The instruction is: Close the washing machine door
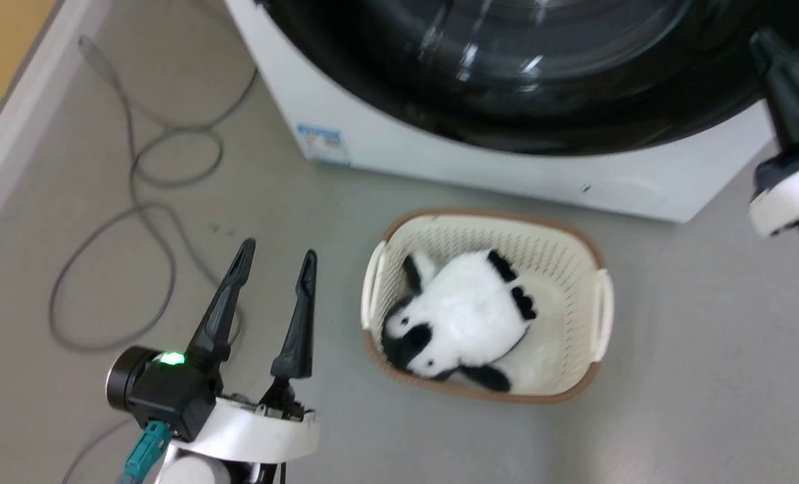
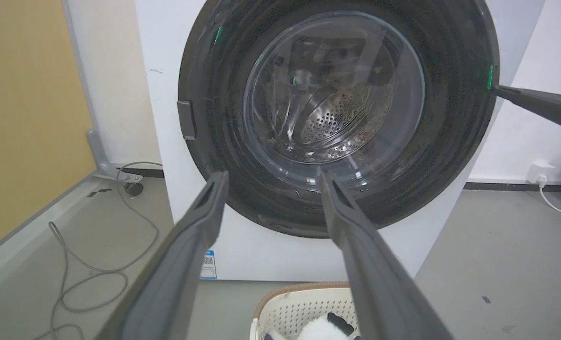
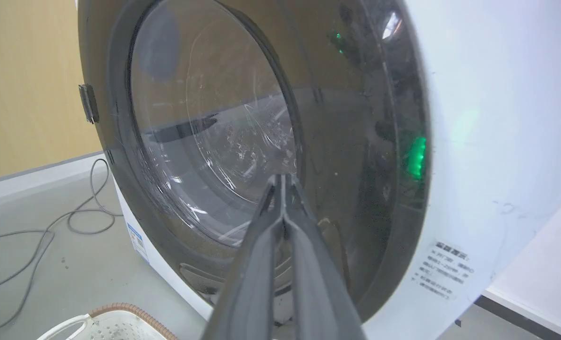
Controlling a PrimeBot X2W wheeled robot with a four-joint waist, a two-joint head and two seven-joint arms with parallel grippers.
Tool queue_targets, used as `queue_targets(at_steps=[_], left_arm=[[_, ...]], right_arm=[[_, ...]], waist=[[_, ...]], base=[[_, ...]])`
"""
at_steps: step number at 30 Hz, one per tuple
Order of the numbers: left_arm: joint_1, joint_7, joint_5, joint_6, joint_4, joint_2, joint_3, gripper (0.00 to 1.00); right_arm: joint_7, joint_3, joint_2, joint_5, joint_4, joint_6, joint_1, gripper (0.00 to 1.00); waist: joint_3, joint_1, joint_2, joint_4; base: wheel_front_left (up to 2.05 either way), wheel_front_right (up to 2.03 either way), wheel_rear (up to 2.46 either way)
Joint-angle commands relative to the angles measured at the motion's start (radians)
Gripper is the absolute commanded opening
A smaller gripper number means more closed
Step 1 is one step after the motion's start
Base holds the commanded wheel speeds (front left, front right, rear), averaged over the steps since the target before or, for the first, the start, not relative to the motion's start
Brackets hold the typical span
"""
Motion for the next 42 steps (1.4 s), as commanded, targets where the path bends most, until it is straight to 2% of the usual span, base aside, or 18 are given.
queue_targets(at_steps=[1, 4, 9, 13, 21, 27, 28, 29, 30, 42], left_arm=[[0.012, -0.004, -0.001, -0.005, 0.006, 0.0, 0.007, 1.0], [0.036, -0.004, 0.031, -0.005, 0.05, 0.0, 0.025, 1.0], [0.057, -0.004, 0.019, 0.015, 0.096, 0.0, 0.059, 1.0], [0.075, -0.004, 0.007, 0.023, 0.12, 0.0, 0.079, 1.0], [0.107, -0.004, 0.017, 0.054, 0.159, 0.0, 0.105, 1.0], [0.133, -0.004, 0.062, 0.067, 0.226, 0.0, 0.095, 1.0], [0.134, -0.004, 0.073, 0.069, 0.235, 0.0, 0.092, 1.0], [0.135, -0.004, 0.082, 0.072, 0.24, 0.0, 0.09, 1.0], [0.137, -0.004, 0.084, 0.075, 0.242, 0.0, 0.09, 1.0], [0.151, -0.004, 0.063, 0.103, 0.232, 0.0, 0.078, 1.0]], right_arm=[[-0.011, -0.007, 0.008, 0.012, -0.014, -0.001, 0.022, 0.0], [-0.018, -0.025, 0.035, 0.017, -0.063, -0.001, 0.095, 0.0], [-0.023, -0.078, 0.089, 0.019, -0.141, -0.001, 0.241, 0.0], [-0.025, -0.127, 0.157, 0.003, -0.183, -0.001, 0.36, 0.0], [-0.028, -0.256, 0.334, -0.059, -0.26, -0.001, 0.575, 0.0], [-0.028, -0.294, 0.397, -0.123, -0.299, -0.001, 0.698, 0.0], [-0.028, -0.303, 0.404, -0.137, -0.305, -0.001, 0.712, 0.05], [-0.028, -0.316, 0.414, -0.147, -0.315, -0.001, 0.726, 0.84], [-0.029, -0.327, 0.424, -0.152, -0.323, -0.001, 0.74, 1.0], [-0.029, -0.353, 0.464, -0.201, -0.366, -0.001, 0.806, 1.0]], waist=[[-0.067, 0.0, 0.0, -0.054], [-0.115, 0.0, 0.0, -0.084], [-0.174, 0.0, 0.0, -0.125], [-0.208, 0.0, 0.0, -0.154], [-0.254, 0.0, 0.0, -0.197], [-0.278, 0.0, 0.0, -0.209], [-0.281, 0.0, 0.0, -0.209], [-0.283, 0.0, 0.0, -0.209], [-0.285, 0.0, 0.0, -0.209], [-0.291, 0.0, 0.0, -0.198]], base=[[0.0, 0.0, 0.0], [0.0, 0.0, 0.0], [0.0, 0.0, 0.0], [0.0, 0.0, 0.0], [0.0, 0.0, 0.0], [0.0, 0.0, 0.0], [0.0, 0.0, 0.0], [0.0, 0.0, 0.0], [0.0, 0.0, 0.0], [0.0, 0.0, 0.0]])
